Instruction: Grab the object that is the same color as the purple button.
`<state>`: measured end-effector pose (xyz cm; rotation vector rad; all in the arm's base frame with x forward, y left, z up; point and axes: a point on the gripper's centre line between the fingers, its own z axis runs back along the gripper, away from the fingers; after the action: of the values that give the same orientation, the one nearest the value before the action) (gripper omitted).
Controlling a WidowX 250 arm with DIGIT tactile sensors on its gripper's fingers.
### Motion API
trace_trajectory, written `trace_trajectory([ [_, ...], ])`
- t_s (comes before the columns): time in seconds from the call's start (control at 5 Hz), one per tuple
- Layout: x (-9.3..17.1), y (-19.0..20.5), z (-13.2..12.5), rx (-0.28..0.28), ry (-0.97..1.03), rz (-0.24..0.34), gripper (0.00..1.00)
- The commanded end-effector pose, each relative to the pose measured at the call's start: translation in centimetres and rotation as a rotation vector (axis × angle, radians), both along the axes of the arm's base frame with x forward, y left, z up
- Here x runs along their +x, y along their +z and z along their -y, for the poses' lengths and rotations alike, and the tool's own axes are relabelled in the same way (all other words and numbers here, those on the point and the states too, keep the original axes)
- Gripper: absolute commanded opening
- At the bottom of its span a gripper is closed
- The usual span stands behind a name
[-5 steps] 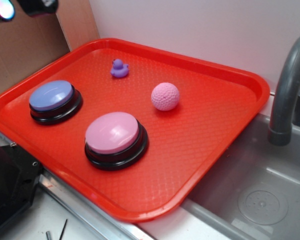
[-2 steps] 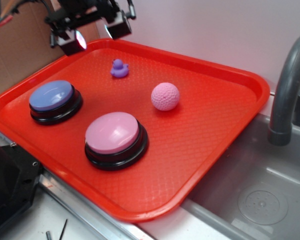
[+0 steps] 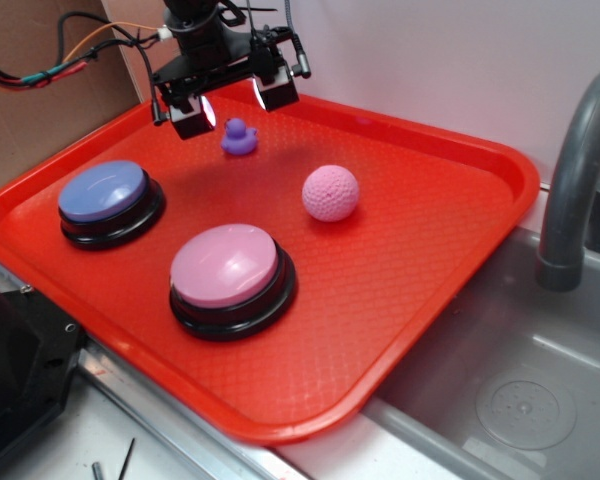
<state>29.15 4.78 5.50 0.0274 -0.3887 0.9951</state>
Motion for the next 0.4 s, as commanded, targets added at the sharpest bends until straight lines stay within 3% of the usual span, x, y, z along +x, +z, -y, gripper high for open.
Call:
trace_trajectory([
  [0.0,1.2,-0.1,-3.6,0.025,0.094,0.008,1.0],
  [0.2,1.9,-1.6,-3.0,0.028,0.06,-0.029,1.0],
])
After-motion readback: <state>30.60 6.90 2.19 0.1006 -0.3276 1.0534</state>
